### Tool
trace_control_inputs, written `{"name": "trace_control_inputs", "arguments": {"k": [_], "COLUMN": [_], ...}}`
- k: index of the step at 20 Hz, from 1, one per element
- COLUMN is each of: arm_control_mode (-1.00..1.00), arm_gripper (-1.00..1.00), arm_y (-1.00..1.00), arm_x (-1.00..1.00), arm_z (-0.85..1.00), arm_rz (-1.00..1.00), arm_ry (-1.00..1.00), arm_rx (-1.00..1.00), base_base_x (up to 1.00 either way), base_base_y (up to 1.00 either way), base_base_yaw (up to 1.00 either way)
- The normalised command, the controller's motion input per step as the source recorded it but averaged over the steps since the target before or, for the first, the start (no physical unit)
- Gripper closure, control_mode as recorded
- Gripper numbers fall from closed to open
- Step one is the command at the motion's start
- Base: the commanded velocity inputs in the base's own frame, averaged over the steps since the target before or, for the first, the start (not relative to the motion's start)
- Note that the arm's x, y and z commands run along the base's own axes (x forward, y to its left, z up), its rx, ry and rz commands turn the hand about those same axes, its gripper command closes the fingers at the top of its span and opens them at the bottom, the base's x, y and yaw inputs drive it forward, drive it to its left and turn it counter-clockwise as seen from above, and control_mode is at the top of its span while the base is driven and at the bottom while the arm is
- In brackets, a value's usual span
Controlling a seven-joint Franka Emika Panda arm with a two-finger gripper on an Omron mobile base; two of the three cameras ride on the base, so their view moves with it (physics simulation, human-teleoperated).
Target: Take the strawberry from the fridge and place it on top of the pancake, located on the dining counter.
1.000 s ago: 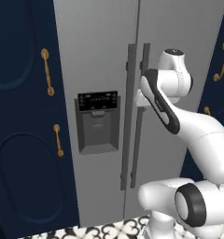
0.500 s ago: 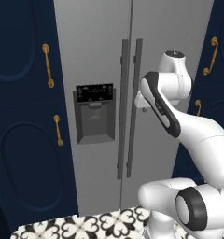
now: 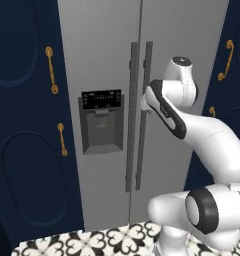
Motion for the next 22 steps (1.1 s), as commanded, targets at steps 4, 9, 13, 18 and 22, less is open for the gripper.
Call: {"name": "trace_control_inputs", "arguments": {"k": [4, 9, 13, 18, 22], "arm_control_mode": [-1.0, -1.0, -1.0, -1.0, -1.0], "arm_gripper": [-1.0, -1.0, -1.0, -1.0, -1.0], "arm_y": [-0.11, 0.0, -0.22, -0.09, 0.0], "arm_x": [0.64, 0.57, 0.73, 0.62, 0.59], "arm_z": [-0.02, 0.07, 0.0, 0.0, 0.0], "arm_rz": [0.06, 0.0, 0.0, 0.0, 0.0], "arm_ry": [-0.34, -0.31, 0.0, 0.0, 0.0], "arm_rx": [-0.01, -0.09, 0.0, 0.05, 0.02], "base_base_x": [0.0, 0.0, 0.0, 0.0, 0.0], "base_base_y": [0.0, 0.0, 0.0, 0.0, 0.0], "base_base_yaw": [0.0, 0.0, 0.0, 0.0, 0.0]}}
